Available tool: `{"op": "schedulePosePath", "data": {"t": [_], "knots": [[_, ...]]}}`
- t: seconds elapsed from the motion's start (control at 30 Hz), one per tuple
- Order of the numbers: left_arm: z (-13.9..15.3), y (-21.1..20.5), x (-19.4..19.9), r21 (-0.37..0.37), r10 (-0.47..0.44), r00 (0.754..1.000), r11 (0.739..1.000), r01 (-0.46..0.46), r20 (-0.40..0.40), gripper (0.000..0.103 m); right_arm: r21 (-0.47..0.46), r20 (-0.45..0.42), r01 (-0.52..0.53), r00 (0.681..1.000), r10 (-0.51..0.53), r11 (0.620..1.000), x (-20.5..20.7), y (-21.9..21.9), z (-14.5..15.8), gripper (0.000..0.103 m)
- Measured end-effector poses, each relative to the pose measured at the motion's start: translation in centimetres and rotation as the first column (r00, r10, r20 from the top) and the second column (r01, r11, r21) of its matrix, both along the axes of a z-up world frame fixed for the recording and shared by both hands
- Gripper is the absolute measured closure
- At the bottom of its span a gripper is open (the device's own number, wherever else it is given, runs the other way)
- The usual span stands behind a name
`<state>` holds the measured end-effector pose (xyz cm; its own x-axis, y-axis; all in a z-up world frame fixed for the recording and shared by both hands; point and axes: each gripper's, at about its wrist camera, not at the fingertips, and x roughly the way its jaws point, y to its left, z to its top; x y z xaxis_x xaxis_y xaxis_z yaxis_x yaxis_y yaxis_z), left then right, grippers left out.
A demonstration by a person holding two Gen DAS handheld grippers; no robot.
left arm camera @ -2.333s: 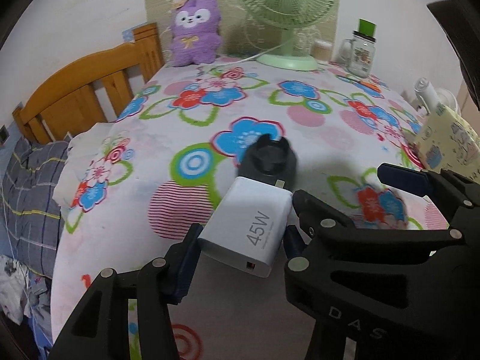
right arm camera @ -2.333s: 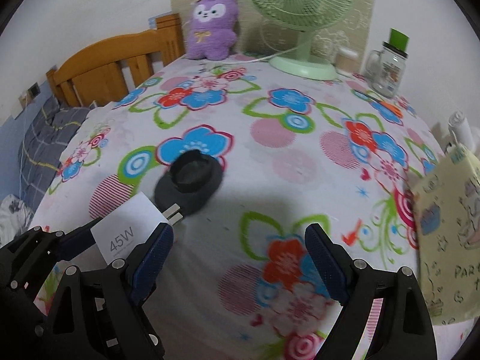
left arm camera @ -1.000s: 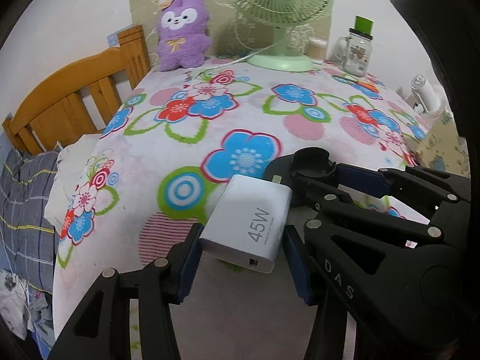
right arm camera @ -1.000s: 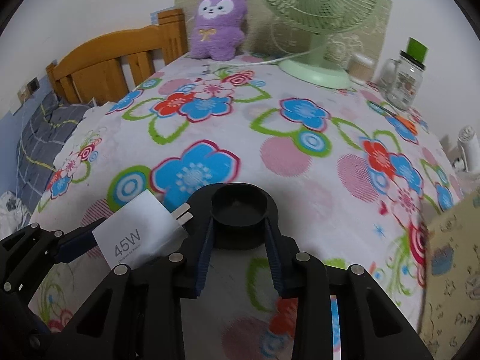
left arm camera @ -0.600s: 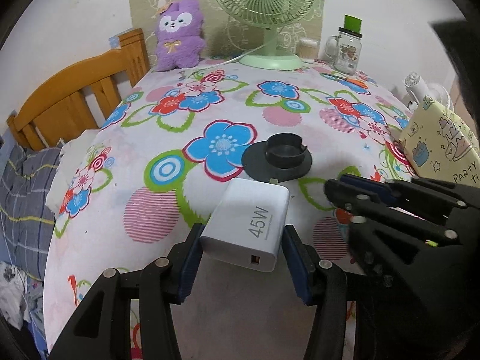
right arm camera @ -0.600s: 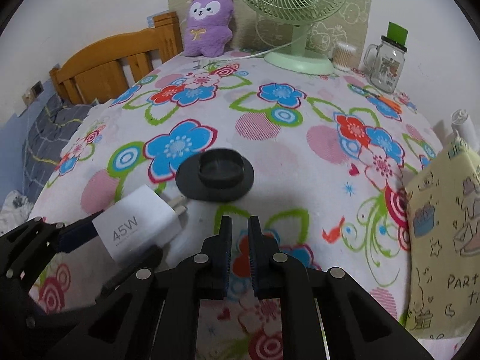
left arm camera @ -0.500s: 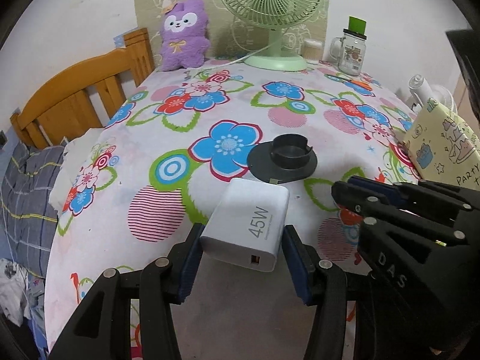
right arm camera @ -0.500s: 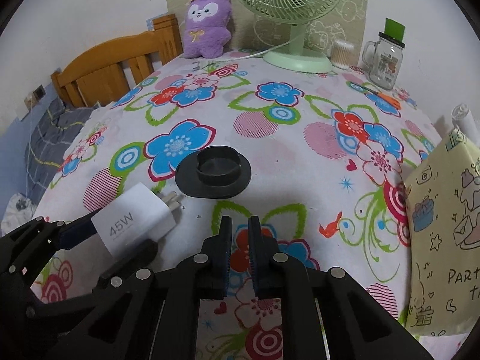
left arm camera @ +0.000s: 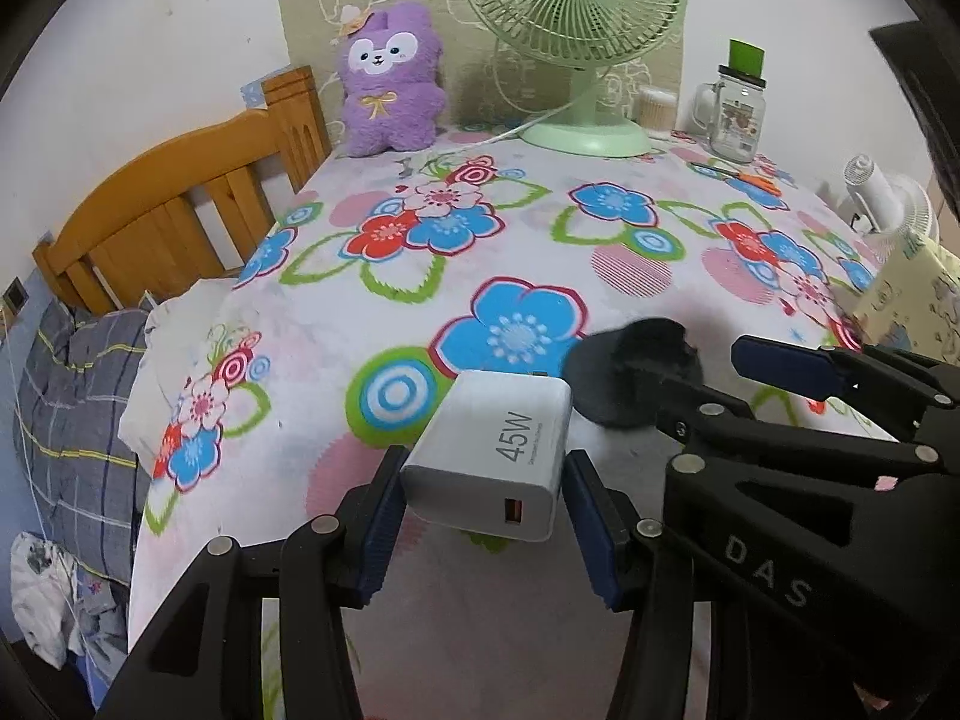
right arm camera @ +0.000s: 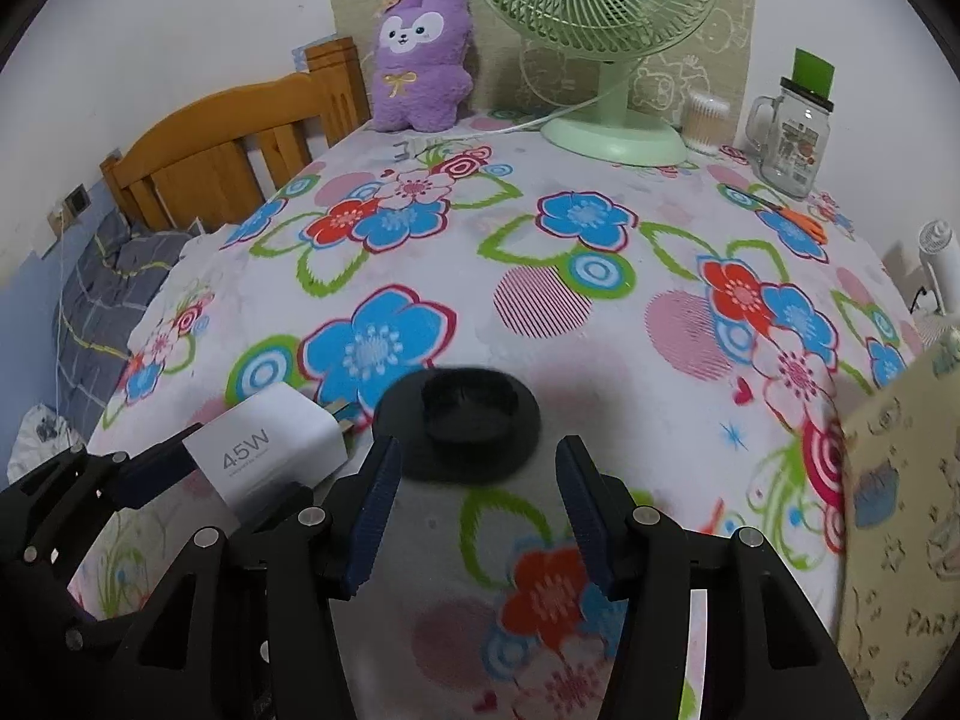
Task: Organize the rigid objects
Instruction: 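Grasp the white charger with the left gripper while the right grasps the black cup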
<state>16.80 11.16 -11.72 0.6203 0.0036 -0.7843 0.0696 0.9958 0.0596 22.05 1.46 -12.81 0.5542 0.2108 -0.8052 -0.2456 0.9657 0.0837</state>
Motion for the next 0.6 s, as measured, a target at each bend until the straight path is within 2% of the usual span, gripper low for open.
{"op": "schedulePosePath", "data": {"t": [0.2, 0.23, 0.27, 0.3, 0.6], "knots": [[-0.6, 0.3, 1.3, -0.015, -0.006, 1.000, 1.000, 0.006, -0.018, 0.050, -0.014, -0.022, 0.001, 1.000, -0.001, 1.000, 1.6, 1.0, -1.1, 0.046], [-0.7, 0.3, 1.4, -0.019, -0.007, 1.000, 1.000, 0.007, -0.021, 0.050, -0.017, -0.018, 0.004, 1.000, -0.004, 1.000, 1.7, 1.1, -1.2, 0.048], [-0.7, 0.3, 1.4, -0.023, -0.008, 1.000, 1.000, 0.008, -0.021, 0.050, -0.031, -0.006, 0.007, 1.000, -0.007, 1.000, 1.7, 1.2, -1.2, 0.057], [-0.8, 0.4, 1.4, -0.026, -0.009, 1.000, 1.000, 0.009, -0.024, 0.050, -0.047, 0.003, 0.001, 1.000, -0.001, 0.999, 1.7, 1.4, -1.2, 0.059], [-0.4, 0.0, 0.6, -0.044, -0.008, 1.000, 0.999, 0.007, -0.014, 0.051, -0.047, 0.028, 0.011, 1.000, -0.010, 0.999, 0.5, 0.6, -0.5, 0.059]]}}
